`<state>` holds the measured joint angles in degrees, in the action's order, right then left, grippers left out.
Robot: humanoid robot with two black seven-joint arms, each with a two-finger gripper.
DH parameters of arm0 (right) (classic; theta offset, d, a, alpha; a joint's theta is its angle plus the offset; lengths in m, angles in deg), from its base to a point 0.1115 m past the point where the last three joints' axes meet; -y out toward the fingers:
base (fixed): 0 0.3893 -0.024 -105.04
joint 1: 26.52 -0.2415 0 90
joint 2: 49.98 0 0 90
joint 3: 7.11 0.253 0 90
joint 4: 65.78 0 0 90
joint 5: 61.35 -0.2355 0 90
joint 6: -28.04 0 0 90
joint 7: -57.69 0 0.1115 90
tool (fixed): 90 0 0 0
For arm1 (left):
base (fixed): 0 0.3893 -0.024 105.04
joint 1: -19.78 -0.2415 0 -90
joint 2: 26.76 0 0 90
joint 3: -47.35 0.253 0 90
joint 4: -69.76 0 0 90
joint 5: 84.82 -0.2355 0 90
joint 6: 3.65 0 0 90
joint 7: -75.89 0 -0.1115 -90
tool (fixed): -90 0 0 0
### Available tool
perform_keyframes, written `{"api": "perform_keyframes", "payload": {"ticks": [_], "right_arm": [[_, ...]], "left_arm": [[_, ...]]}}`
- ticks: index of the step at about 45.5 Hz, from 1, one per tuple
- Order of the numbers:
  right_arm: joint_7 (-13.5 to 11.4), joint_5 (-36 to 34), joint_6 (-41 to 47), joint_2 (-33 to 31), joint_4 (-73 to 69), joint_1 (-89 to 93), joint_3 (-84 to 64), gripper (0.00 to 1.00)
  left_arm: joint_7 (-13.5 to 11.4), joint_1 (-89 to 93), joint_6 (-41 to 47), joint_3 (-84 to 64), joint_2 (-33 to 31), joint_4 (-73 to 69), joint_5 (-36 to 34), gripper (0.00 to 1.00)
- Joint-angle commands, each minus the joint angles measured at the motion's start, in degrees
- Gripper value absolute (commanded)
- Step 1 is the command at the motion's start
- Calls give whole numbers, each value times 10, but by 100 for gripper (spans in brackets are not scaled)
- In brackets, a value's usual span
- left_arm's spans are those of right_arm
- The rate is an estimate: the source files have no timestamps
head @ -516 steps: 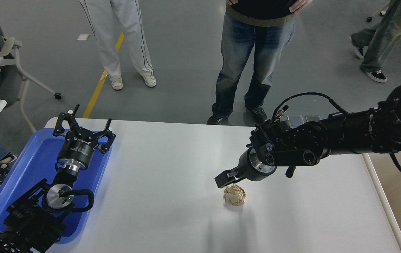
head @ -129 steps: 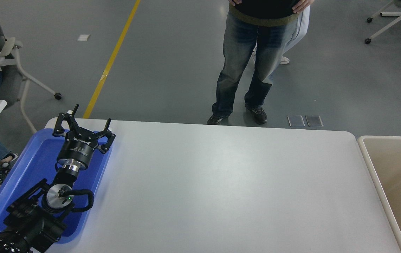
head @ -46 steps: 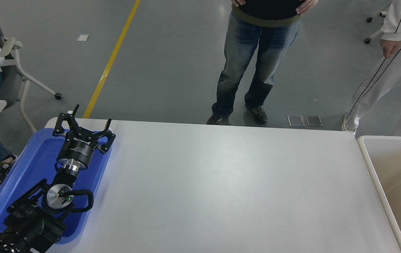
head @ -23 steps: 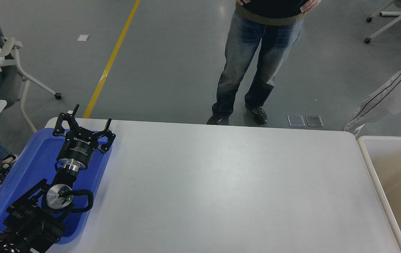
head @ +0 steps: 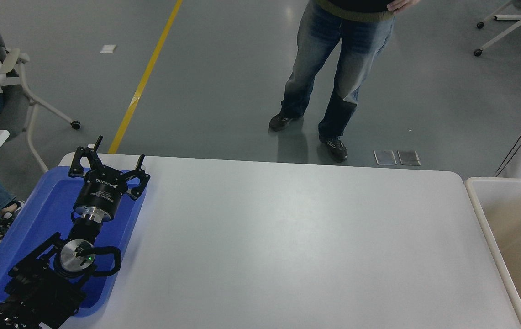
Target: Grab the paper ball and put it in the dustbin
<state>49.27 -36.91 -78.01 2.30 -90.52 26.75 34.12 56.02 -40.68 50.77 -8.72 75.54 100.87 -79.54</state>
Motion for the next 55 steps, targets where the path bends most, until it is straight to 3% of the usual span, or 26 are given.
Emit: {"api": "perform_keyframes", "payload": {"ticks": [1,7,14,16,20,23,30,38,43,47,55], "right_arm": [[89,-79,29,4,-89,20,150,100],[108,-224,72,10,-145,74,228,100],[117,-229,135,11,-182,106,248,100],[138,-230,165,12,-189,117,249,100],[207,-241,261,16,-192,140,244,100],[241,-241,351,41,-192,158,243,100],[264,-238,424,81,-187,178,237,100],[335,-229,418,128,-182,177,214,100],[353,-229,403,147,-183,171,190,100],[369,-223,338,161,-189,166,184,100],[405,-146,315,164,-239,191,182,100]], "left_arm": [[0,0,1,0,0,0,0,100],[0,1,0,0,0,0,0,100],[0,0,0,0,0,0,0,100],[0,0,0,0,0,0,0,100],[0,1,0,0,0,0,0,100],[0,0,0,0,0,0,0,100],[0,1,0,0,0,0,0,100],[0,0,0,0,0,0,0,100],[0,0,0,0,0,0,0,100],[0,0,1,0,0,0,0,100],[0,0,0,0,0,0,0,100]]}}
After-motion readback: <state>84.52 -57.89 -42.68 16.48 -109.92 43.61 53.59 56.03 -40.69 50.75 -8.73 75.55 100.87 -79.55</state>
